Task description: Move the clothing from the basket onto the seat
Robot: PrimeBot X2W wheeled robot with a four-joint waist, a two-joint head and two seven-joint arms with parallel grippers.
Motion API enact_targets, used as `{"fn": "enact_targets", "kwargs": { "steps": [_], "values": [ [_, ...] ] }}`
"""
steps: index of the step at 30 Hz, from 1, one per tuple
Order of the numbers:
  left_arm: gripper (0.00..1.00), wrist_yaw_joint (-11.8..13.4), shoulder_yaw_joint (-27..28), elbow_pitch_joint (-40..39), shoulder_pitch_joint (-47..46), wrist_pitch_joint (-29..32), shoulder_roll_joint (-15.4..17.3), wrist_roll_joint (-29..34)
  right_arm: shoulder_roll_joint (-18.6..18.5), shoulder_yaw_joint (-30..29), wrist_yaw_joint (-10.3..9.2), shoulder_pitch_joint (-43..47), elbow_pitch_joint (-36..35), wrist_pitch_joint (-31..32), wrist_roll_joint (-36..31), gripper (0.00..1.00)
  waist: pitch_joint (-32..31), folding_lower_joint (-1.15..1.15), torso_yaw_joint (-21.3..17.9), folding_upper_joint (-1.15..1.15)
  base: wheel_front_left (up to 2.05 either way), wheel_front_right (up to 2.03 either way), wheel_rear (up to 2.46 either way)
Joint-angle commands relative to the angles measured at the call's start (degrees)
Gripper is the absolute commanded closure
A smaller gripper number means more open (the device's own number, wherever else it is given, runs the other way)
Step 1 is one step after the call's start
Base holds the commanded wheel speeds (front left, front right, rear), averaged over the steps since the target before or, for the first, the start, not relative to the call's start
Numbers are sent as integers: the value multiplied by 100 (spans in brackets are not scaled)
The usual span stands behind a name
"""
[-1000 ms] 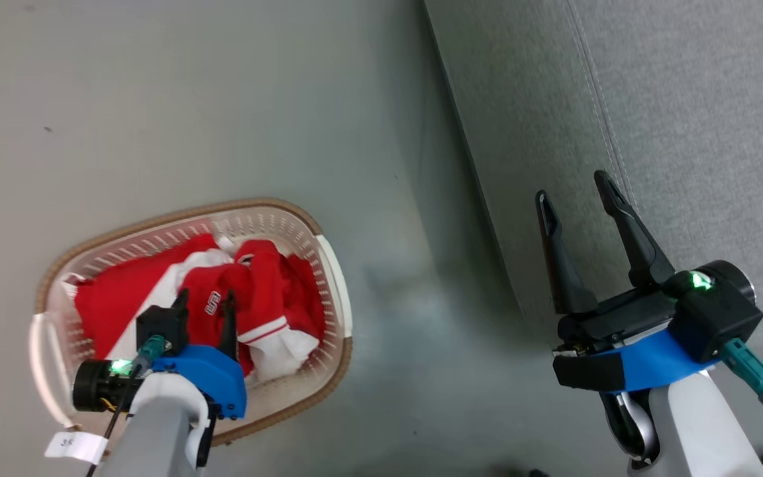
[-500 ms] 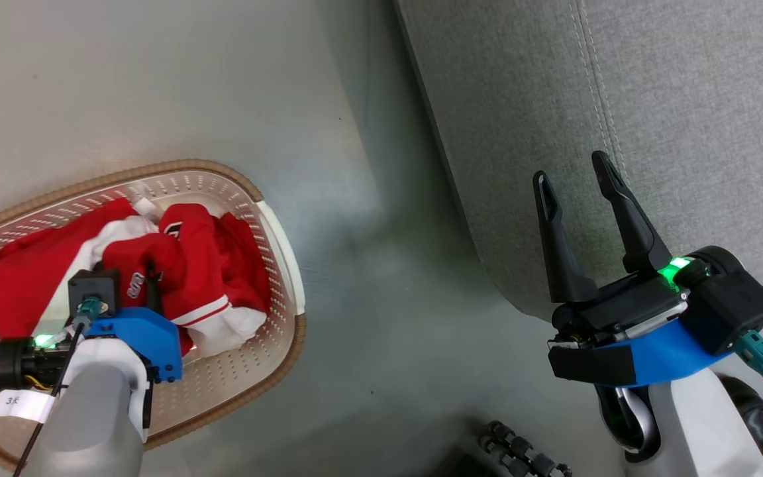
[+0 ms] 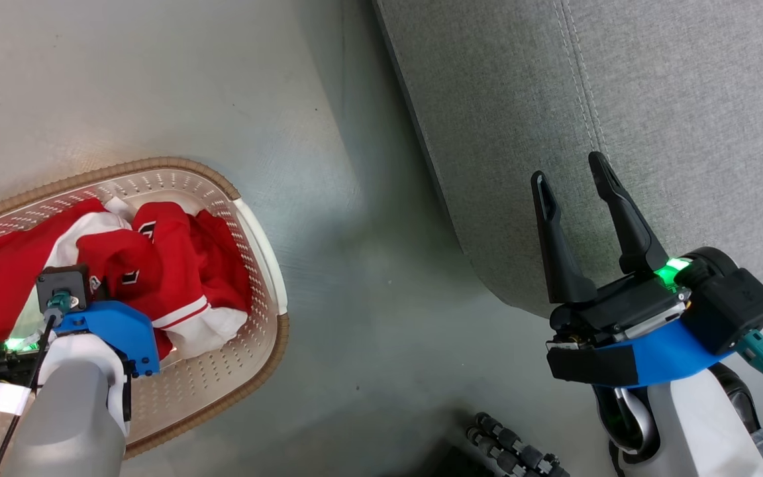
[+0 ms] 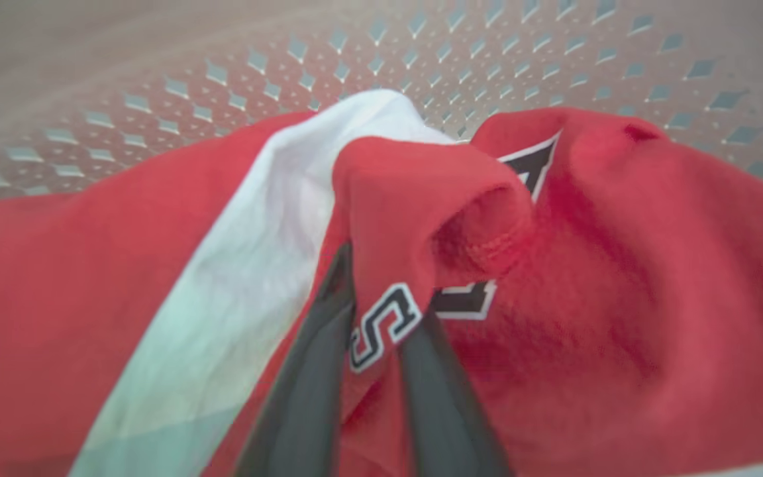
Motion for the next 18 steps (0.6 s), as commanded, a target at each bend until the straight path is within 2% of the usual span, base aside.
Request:
{"fn": "enact_targets", "kwargs": {
  "steps": [1, 11, 18],
  "values": [
    [100, -12, 3, 3, -135, -38, 28, -16, -5, -20, 3, -56, -6, -27, 25, 0, -4, -1, 14, 0, 0, 0, 0],
    [100, -83, -44, 103, -219, -93, -82, -146, -5, -42, 3, -84, 38, -27, 20, 0, -32, -1, 172, 0, 0, 0, 0],
    [100, -300, -58, 36, -230, -154, -306, -288, -5, -111, 3, -111, 72, -27, -153, 0, -196, -1, 431, 0, 0, 0, 0]
  ]
}}
